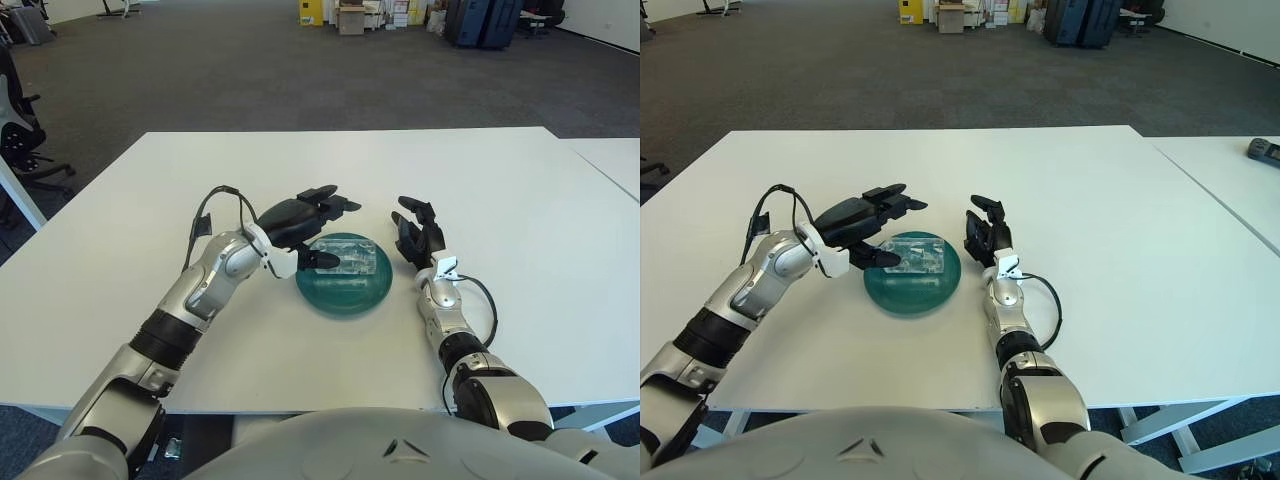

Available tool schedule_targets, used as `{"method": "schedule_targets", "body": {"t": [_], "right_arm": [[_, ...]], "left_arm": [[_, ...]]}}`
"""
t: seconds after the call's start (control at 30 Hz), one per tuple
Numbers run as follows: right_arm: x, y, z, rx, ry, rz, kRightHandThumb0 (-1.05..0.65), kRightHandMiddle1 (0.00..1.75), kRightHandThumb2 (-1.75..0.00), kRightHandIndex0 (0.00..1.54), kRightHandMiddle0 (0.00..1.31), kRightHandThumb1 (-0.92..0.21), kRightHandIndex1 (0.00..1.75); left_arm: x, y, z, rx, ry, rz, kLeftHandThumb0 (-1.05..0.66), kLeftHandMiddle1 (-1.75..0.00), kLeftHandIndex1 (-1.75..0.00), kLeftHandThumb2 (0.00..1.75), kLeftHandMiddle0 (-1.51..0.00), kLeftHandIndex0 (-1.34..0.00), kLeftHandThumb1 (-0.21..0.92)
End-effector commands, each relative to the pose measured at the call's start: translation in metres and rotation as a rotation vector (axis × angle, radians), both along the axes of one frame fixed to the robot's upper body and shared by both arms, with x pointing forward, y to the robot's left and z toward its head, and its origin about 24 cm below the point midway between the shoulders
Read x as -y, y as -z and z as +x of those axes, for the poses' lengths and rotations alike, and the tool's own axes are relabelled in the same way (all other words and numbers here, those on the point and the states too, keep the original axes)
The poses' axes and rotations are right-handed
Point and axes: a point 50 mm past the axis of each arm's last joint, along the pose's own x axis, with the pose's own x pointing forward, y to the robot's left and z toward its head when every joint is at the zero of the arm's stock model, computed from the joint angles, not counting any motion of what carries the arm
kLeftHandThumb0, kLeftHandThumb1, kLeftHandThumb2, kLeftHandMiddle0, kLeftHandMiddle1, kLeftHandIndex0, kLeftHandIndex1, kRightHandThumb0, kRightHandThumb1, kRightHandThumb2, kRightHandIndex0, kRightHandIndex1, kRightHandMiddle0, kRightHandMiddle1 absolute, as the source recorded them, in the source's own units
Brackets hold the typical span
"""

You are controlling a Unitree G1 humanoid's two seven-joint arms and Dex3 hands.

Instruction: Put the bottle into the plate.

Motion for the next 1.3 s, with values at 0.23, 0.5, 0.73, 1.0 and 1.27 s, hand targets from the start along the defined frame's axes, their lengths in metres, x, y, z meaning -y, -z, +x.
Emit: {"method": "schedule_targets", "body": {"t": [0.23,0.5,0.73,1.0,1.27], "right_arm": [[-0.002,0.034,-0.029,-0.181,0.021,-0.004,-0.71,0.91,-0.72,0.51,0.09,-0.92,0.01],[-0.001,0.034,-0.029,-0.176,0.023,0.027,-0.69,0.92,-0.69,0.55,0.12,-0.92,0.03],[0.001,0.035,-0.029,-0.181,0.017,0.043,-0.66,0.91,-0.67,0.55,0.1,-0.92,0.03],[0.002,0.034,-0.029,-0.17,0.019,0.03,-0.66,0.92,-0.68,0.55,0.1,-0.92,0.02],[0.003,0.034,-0.029,-0.176,0.017,0.043,-0.65,0.93,-0.69,0.54,0.09,-0.92,0.02]], "left_arm": [[-0.045,0.006,0.027,-0.2,-0.328,-0.851,-0.74,-0.09,-0.9,0.76,-0.47,-0.09,0.92],[-0.068,0.033,0.024,-0.194,-0.473,-1.083,-0.61,-0.05,-0.84,0.88,-0.47,-0.05,0.92],[-0.079,0.054,0.017,-0.218,-0.56,-1.137,-0.66,0.0,-0.77,0.95,-0.36,0.0,0.92],[-0.087,0.068,0.02,-0.239,-0.585,-1.096,-0.76,0.0,-0.68,0.96,-0.3,0.0,0.92],[-0.086,0.075,0.017,-0.224,-0.595,-1.02,-0.81,0.0,-0.58,0.97,-0.27,0.0,0.92]]}}
